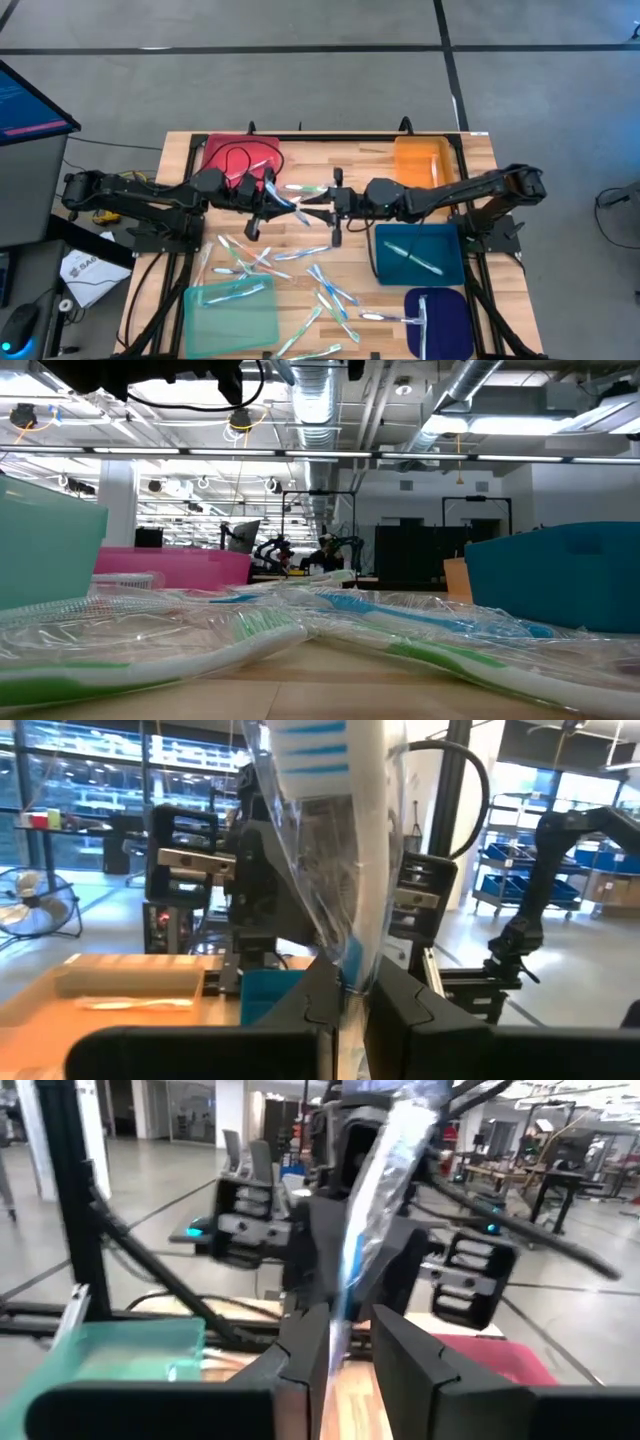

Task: Pick & Place Toothbrushes
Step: Put the blue toothbrush into the green bin

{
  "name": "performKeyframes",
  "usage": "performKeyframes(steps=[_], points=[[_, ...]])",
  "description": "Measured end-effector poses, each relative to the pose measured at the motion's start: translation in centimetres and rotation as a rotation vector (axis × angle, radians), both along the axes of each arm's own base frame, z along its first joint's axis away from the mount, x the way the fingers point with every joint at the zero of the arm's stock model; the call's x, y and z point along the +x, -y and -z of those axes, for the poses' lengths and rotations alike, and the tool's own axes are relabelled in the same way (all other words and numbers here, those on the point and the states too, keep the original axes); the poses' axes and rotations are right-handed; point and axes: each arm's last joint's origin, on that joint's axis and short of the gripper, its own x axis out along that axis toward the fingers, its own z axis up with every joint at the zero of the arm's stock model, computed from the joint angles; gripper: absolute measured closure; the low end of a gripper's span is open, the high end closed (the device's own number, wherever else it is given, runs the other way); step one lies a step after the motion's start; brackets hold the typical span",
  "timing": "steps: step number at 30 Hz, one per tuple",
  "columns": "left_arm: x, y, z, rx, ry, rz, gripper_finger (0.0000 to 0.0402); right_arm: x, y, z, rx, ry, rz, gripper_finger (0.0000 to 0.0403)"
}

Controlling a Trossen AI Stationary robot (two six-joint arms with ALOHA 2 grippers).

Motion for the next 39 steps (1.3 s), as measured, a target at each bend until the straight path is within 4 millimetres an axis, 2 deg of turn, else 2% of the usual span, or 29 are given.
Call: performKeyframes(steps=[5,10,17,22,28,32,39], points=[[-0.3,0.3,0.0,0.001,-0.022,0.015,0.0389,-0.7,-0.7,-0.7,-0.023,-0.007,-0.022,0.0331],[-0.3,1.7,-1.5,0.026,-0.103,0.014,0.0389,-1.3,-0.7,-1.1,-0.025,-0.026,-0.024,0.0331],[-0.6,5.7,-3.3,0.145,-0.438,-0.077,0.0389,-1.8,-0.4,-1.2,-0.030,-0.069,-0.019,0.0330],[-2.0,8.0,-3.8,0.035,-0.638,-0.085,0.0389,-2.1,0.2,-1.3,-0.033,-0.094,-0.002,0.0330],[-3.6,10.2,-2.8,-0.169,-0.839,-0.036,0.0389,-2.5,1.1,-1.5,-0.034,-0.121,0.022,0.0330],[-3.6,11.6,-1.3,-0.263,-0.997,-0.017,0.0389,-2.6,1.2,-1.6,-0.031,-0.119,0.026,0.0330],[-1.5,14.7,0.9,-0.257,-1.324,0.046,0.0389,-2.6,1.2,-1.5,-0.032,-0.128,0.026,0.0330]])
